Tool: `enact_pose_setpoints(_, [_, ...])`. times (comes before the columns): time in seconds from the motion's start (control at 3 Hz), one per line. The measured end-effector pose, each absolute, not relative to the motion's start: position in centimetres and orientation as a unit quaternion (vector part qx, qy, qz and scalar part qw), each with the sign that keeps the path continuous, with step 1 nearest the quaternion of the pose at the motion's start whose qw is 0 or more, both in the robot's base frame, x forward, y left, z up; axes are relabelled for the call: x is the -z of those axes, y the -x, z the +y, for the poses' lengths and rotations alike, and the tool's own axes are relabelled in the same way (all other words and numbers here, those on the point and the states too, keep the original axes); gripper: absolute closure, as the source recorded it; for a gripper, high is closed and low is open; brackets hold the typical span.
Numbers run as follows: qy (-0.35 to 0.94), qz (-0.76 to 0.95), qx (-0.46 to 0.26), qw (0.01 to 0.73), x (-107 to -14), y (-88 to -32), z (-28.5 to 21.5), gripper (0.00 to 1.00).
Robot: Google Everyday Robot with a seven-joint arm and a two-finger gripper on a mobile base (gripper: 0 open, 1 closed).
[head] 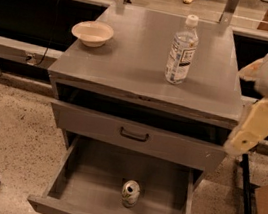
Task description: Pick 7up can from middle drawer and place on counter
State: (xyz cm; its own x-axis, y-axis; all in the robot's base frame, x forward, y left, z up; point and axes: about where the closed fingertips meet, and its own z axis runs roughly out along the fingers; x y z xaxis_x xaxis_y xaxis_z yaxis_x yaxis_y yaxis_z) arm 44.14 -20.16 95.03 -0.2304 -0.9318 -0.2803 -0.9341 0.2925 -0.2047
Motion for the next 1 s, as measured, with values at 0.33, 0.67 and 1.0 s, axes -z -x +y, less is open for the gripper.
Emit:
enact_pose_setpoints(0.33, [0.598,0.77,-0.073,0.21,-90.0,-43.2,-14.9,0.0])
enact_pose_setpoints(0.67, [0.598,0.767,-0.087,0.216,-87.3,-43.0,-12.6,0.0])
enact_pose_setpoints(1.0, [0.594,0.766,-0.101,0.224,-87.5,-44.0,-12.3,0.0])
